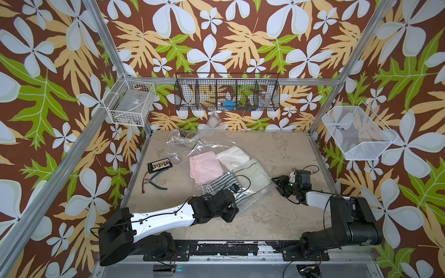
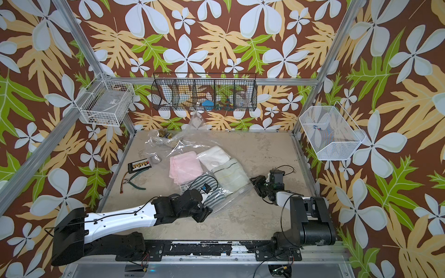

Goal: Place the folded towel into the vacuum bag
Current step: Adjust the vacuum bag at the center of the board.

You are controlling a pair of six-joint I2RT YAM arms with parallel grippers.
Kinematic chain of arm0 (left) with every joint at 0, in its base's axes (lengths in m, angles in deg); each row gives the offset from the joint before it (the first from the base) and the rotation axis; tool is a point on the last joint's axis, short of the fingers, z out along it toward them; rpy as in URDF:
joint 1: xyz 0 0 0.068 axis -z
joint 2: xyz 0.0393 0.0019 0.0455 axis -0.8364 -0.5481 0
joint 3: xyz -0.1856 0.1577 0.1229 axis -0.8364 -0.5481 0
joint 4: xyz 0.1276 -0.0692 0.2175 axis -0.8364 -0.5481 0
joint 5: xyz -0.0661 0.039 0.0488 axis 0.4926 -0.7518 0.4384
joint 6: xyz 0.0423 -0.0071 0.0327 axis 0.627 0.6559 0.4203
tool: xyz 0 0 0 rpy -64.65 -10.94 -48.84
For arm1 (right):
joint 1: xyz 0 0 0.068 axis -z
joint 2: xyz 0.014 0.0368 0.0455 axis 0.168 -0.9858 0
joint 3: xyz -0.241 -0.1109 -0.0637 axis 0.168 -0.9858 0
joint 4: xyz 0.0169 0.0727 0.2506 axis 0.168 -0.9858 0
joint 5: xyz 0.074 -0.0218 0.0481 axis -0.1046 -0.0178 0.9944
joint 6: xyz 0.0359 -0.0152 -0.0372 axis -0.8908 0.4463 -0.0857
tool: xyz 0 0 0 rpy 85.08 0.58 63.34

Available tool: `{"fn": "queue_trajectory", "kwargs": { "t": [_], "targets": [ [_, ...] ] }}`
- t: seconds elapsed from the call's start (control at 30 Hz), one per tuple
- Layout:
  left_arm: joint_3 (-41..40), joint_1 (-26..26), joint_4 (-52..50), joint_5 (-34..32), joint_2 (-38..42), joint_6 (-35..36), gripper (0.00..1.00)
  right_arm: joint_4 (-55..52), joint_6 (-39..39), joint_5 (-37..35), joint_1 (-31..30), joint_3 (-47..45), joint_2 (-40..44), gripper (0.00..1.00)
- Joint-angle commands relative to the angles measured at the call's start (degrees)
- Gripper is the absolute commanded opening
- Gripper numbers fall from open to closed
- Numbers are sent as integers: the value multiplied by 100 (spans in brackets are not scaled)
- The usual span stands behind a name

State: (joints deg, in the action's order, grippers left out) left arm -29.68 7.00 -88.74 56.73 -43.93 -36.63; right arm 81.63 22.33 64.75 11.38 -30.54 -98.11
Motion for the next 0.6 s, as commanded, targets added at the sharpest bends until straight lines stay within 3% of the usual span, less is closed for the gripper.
{"fn": "queue_trajectory", "kwargs": {
  "t": [0.0, 0.1, 0.23, 0.57],
  "targets": [
    [279, 181, -1017, -247, -28, 21, 68, 115, -61, -74, 12, -26, 45, 44],
    [608, 523, -1334, -272, -194, -43, 71, 43, 35, -78, 23, 70, 16, 37],
    [1194, 890, -2349, -960, -829, -310, 71, 53, 109, 10, 60, 251, -182, 28],
    [1741, 1565, -3791, -1856, -1785, -621, 73, 121, 167, 152, 144, 452, -383, 25]
  ]
}}
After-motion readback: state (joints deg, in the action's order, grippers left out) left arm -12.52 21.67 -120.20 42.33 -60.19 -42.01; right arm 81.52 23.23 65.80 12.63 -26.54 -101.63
